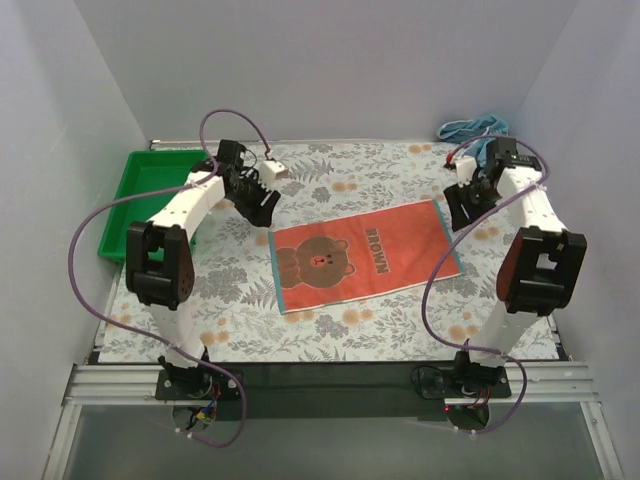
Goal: Roll the towels
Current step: Flatten the towel
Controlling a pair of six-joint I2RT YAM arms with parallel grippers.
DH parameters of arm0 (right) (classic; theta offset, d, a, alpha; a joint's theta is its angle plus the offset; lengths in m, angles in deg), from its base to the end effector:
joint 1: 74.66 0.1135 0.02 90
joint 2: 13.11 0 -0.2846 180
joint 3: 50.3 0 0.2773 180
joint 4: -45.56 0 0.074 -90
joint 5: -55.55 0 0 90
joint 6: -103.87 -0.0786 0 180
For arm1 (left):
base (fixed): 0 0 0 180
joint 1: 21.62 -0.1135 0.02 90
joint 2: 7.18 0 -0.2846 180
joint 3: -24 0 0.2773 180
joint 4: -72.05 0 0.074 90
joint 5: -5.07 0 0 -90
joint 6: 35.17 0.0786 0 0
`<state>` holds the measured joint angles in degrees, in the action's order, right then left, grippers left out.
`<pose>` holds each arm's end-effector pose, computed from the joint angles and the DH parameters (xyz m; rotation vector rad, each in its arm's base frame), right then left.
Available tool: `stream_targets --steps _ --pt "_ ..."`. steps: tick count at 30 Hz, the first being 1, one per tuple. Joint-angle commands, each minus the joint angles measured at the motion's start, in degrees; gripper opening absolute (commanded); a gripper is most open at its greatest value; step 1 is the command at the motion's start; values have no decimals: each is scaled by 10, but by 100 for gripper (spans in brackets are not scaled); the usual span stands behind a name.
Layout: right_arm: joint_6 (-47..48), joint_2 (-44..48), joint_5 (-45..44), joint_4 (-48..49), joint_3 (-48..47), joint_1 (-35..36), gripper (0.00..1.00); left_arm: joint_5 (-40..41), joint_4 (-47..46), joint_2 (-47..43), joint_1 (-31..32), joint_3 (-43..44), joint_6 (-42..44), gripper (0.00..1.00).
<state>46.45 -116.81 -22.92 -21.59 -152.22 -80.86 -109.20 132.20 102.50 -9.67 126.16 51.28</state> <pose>0.4181 -0.0296 0.2405 -0.6723 2.6443 0.0914 0.4297 -0.1240 0.2105 0.3167 2.7248 -0.6569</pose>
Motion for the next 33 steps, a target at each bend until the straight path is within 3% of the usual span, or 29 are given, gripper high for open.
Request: stream_targets --steps 1,2,6,10,20,24,28,33 --pt "50 67 23 -18 93 14 48 -54 10 -91 32 -82 12 49" --pt "60 80 20 -18 114 15 42 -51 1 -99 44 -98 11 44" --pt "64 79 5 -12 181 15 34 -60 -17 -85 59 -137 -16 34" --pt "60 63 7 -2 206 15 32 -62 -30 -40 62 -129 -46 31" --pt "35 10 24 23 261 50 28 9 -38 97 50 -38 -54 26" --pt "22 3 33 22 270 85 25 40 -22 160 28 43 -42 26" --pt "16 18 69 -4 259 92 25 56 -6 189 18 114 -28 29" --pt "8 82 140 -44 209 68 32 -2 13 144 11 138 -7 52"
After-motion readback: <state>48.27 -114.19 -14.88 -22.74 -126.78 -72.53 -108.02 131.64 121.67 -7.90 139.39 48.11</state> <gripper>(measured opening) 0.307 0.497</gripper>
